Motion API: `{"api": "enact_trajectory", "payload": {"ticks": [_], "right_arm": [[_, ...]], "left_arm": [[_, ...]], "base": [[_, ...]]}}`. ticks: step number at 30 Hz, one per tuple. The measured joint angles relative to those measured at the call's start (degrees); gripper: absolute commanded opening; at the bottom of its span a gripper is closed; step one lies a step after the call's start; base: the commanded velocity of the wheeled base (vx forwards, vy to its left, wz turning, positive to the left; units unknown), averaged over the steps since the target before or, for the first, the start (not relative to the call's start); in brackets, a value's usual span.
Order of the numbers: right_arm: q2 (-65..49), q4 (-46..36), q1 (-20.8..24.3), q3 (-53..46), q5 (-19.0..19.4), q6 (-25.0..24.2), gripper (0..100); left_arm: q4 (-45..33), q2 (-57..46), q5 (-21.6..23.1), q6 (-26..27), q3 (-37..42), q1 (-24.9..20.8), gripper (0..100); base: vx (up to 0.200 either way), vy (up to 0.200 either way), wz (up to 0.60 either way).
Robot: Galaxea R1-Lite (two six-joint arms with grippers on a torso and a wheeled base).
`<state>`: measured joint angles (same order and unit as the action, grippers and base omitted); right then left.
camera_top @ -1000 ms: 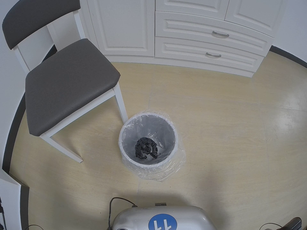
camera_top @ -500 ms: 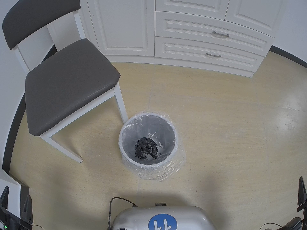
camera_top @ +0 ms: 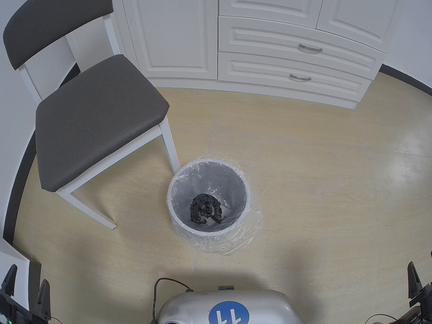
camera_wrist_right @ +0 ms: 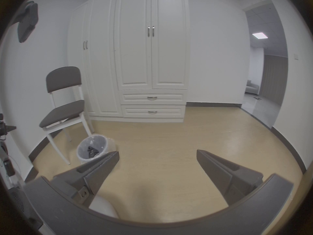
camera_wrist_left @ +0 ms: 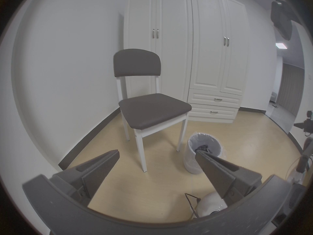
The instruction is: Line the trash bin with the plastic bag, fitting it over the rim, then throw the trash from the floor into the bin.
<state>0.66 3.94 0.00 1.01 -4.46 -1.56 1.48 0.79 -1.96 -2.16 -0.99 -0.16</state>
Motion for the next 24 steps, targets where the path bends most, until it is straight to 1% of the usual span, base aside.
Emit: {"api": "enact_trajectory", "payload": {"ticks": [1,2,4,6,7,9,12,13,24], "right_arm": [[0.0,-0.1,0.0,0.0,1.4,-0.2,100],[0.0,-0.3,0.0,0.0,3.8,-0.6,100],[0.0,-0.4,0.0,0.0,7.2,-1.2,100],[0.0,-0.6,0.0,0.0,9.0,-1.3,100],[0.0,-0.8,0.0,0.0,9.3,-1.1,100],[0.0,-1.4,0.0,0.0,8.4,-0.7,100],[0.0,-2.8,0.0,0.0,4.5,0.0,100],[0.0,-3.1,0.0,0.0,3.9,0.1,100],[0.1,-3.8,0.1,0.0,3.7,0.4,100]], "left_arm": [[-0.3,0.0,0.5,0.3,0.0,0.0,100],[-0.5,0.0,1.0,0.7,0.0,0.0,100],[-0.9,0.0,1.4,1.3,0.0,0.0,100],[-1.0,0.0,1.5,1.5,0.0,0.0,100],[-1.0,0.0,1.5,1.5,0.0,0.0,100],[-1.2,0.0,1.5,1.4,0.0,0.0,100],[-1.3,0.0,1.6,1.4,0.0,0.0,100],[-1.3,0.0,1.7,1.6,0.0,0.0,100],[-1.4,0.0,1.8,1.7,0.0,0.0,100]], "base": [[0.000,0.000,0.00],[0.000,0.000,0.00],[0.000,0.000,0.00],[0.000,0.000,0.00],[0.000,0.000,0.00],[0.000,0.000,0.00],[0.000,0.000,0.00],[0.000,0.000,0.00],[0.000,0.000,0.00]]}}
